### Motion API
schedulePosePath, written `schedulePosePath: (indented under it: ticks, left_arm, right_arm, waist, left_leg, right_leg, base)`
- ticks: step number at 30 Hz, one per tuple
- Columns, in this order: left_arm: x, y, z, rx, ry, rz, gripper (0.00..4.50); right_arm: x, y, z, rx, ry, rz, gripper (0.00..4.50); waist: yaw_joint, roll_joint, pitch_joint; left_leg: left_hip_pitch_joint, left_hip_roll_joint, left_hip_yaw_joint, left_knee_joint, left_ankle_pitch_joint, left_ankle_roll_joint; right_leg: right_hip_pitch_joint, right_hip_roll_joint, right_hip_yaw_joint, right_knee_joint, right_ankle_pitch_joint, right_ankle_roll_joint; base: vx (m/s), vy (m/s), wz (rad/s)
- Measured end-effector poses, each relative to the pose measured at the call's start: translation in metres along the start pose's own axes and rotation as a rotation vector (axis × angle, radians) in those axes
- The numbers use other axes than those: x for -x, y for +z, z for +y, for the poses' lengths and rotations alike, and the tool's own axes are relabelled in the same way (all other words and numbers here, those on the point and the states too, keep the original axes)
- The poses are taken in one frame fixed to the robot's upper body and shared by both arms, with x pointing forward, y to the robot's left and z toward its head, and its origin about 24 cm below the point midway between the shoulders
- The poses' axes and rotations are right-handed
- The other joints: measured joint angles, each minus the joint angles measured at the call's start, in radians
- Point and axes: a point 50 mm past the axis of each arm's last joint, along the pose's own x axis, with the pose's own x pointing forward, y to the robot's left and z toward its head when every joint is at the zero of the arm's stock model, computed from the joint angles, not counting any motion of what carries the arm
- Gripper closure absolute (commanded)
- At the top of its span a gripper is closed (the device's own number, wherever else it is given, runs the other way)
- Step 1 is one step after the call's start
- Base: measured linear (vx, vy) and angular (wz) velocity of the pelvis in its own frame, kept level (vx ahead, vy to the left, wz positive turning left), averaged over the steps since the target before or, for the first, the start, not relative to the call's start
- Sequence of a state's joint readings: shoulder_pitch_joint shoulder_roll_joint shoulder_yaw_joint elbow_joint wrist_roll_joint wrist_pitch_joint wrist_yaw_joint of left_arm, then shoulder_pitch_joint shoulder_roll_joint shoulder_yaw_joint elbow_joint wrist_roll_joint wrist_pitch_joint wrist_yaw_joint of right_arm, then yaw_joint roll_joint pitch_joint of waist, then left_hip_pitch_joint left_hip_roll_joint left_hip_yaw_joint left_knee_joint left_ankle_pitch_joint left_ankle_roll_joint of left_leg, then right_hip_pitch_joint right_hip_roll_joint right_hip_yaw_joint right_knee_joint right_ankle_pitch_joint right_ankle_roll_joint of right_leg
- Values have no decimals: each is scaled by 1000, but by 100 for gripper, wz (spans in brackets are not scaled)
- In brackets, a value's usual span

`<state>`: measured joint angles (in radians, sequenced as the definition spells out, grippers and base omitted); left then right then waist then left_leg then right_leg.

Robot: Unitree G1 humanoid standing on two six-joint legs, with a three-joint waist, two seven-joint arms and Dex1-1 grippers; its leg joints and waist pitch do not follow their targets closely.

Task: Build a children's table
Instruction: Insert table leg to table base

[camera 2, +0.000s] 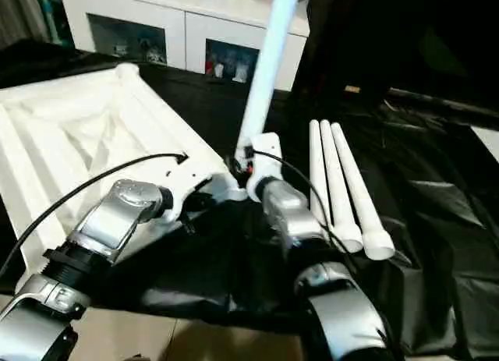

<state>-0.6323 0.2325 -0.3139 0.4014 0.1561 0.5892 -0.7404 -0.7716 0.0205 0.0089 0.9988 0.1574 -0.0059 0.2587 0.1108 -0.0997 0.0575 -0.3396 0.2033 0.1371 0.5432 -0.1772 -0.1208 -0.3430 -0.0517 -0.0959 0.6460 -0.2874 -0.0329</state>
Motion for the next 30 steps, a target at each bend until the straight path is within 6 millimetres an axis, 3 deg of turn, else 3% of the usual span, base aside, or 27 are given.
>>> schedulePosePath:
  ticks: [3, 12, 14, 19, 20, 25, 27, 30]
  left_arm:
    - [1, -1, 1, -6, 5, 6, 450]
    - [4, -2, 5, -32, 8, -1, 450]
    - [5, -2, 6, -39, 6, -5, 450]
    - [9, 0, 8, -69, -27, -37, 450]
    - [10, 0, 9, -76, -37, -45, 450]
    - [16, 5, 12, -119, -69, -75, 450]
    - [18, 6, 13, -143, -90, -89, 450]
    - [23, 3, 12, -175, -149, -111, 450]
  right_arm:
    - [-2, 0, 2, 5, 5, 6, 259]
    - [-5, 6, 5, 13, 24, -11, 259]
    - [-5, 7, 4, 12, 35, -16, 189]
    - [-1, 9, -3, 15, 93, -21, 167]
    - [0, 11, -5, 17, 120, -30, 142]
    - [10, 5, -15, 13, 205, -4, 103]
    - [19, 8, -22, 53, 273, -4, 97]
    - [40, 2, -31, 114, 378, 16, 63]
  waist:
    - [-2, 0, 0]
    - [-2, 0, 0]
    - [-2, 0, 0]
    - [1, 4, 3]
    - [1, 5, 4]
    - [3, 12, 8]
    - [4, 12, 9]
    - [3, 15, 11]
  left_leg:
    - [2, 2, 9, -1, 1, 0]
    - [4, 2, 14, -10, 2, -2]
    - [4, 3, 14, -10, 2, -2]
    - [2, 4, 17, -10, 5, 1]
    - [-3, 4, 17, -10, 7, 4]
    - [-17, 4, 18, -6, 10, 15]
    - [-27, 4, 17, 0, 8, 19]
    - [-33, 4, 15, 9, 3, 27]
  right_leg:
    - [0, -2, 2, -2, 1, 2]
    - [-3, -2, 3, -6, 2, 3]
    - [-3, -2, 3, -6, 2, 2]
    - [-6, -2, 3, -10, 4, -1]
    - [-6, -2, 3, -13, 5, 0]
    - [-17, -3, 3, -15, 10, 9]
    - [-23, -3, 2, -15, 10, 9]
    - [-23, -3, 4, -14, 10, 10]
  base:
    - [0, 0, 0]
    - [0, 0, 0]
    - [0, 0, 0]
    - [0, 0, 0]
    - [0, 0, 0]
    - [0, 0, 0]
    - [0, 0, 0]
    - [0, 0, 0]
